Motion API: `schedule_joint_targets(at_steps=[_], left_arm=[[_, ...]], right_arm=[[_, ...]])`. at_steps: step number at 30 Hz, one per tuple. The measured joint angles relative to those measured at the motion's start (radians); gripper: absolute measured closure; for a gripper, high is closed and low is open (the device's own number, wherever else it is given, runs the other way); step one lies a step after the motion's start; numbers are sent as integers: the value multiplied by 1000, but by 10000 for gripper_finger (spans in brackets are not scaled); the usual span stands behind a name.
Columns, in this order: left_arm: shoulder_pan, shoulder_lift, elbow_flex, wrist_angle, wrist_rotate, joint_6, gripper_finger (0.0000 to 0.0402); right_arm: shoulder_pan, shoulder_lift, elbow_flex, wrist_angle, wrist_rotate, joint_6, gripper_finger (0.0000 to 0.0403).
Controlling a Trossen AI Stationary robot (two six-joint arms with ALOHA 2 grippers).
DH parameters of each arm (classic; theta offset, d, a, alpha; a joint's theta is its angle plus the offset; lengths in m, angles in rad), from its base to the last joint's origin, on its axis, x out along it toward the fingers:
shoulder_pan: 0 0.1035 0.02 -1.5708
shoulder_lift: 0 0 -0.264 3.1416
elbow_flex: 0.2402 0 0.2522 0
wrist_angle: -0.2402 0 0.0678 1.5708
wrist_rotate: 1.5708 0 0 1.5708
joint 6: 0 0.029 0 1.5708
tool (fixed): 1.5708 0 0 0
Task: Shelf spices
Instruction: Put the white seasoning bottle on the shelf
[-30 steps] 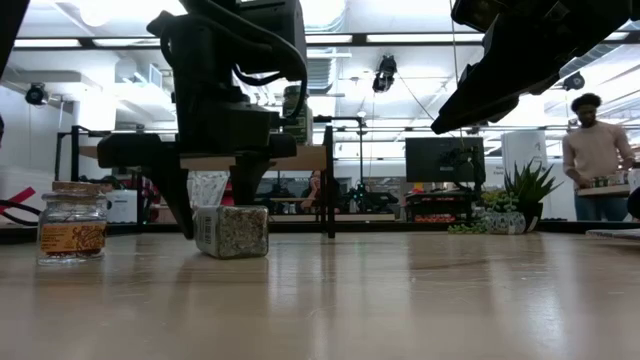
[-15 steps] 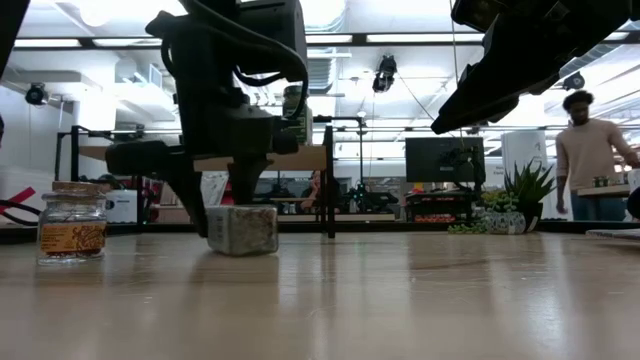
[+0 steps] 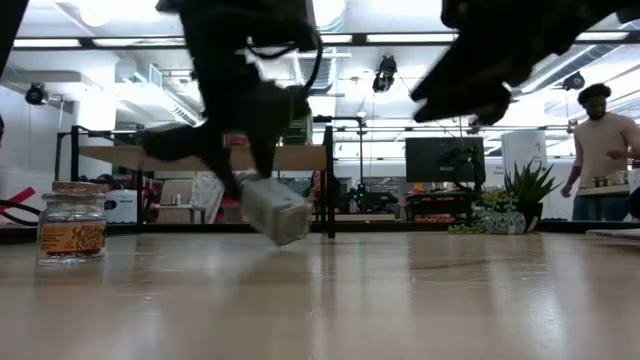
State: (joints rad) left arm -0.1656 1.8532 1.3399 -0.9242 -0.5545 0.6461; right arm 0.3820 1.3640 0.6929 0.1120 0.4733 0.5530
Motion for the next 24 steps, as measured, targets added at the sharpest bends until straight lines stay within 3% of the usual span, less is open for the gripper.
schedule_joint_targets(at_steps=[7,11,18,24], left_arm=[[-1,-1,142,-46,-35,1,230],[-1,-2,192,-56,-35,15,257],[0,-3,204,-79,12,26,330],[0,-6,204,-82,14,15,357]], right_arm=[[-73,0,-86,177,-66,-13,222],[-88,0,-147,269,-88,0,222],[-88,0,-174,301,-88,9,222],[-88,0,-174,309,-89,-3,222]])
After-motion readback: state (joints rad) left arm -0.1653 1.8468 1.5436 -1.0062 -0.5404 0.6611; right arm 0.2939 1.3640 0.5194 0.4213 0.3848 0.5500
